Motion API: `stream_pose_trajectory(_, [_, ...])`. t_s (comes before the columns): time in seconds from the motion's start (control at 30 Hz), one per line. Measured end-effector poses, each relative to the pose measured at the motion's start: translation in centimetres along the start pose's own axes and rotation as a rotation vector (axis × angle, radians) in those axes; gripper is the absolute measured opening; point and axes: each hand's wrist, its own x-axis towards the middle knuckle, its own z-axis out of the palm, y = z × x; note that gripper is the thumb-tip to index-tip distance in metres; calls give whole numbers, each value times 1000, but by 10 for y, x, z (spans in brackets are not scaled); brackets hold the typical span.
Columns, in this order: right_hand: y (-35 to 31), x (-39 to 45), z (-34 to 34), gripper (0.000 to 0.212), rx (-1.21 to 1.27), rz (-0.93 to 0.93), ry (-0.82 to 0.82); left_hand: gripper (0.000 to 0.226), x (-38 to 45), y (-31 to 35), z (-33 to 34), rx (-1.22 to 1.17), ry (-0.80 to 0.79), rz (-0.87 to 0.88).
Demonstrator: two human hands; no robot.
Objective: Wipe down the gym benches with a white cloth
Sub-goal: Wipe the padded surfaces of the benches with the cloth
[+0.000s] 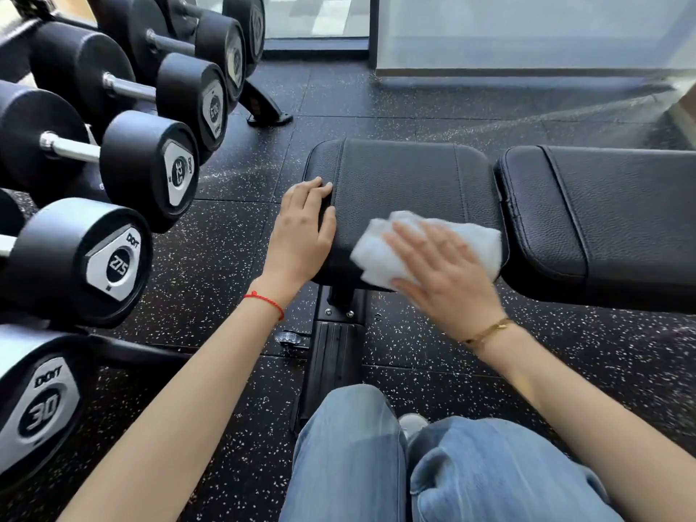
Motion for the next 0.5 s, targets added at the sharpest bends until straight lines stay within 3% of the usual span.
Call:
stream_pose_trajectory(0.1, [40,3,-13,55,179,187,-27,41,1,1,-1,30,-12,4])
stream_pose_trajectory(0.2, [53,63,-13,49,279,298,-164,42,3,5,-2,80,-25,7])
stream_pose_trajectory(0.3, [29,100,-7,52,282,248,-240,43,5,10,-3,120,-32,7])
stream_pose_trajectory(0.4, [10,65,-10,56,282,111,-200,43,7,17,0,124,-23,19])
stream_pose_trajectory(0.5, [37,37,-14,58,325,179,-162,43,9,24,6,126,-27,36])
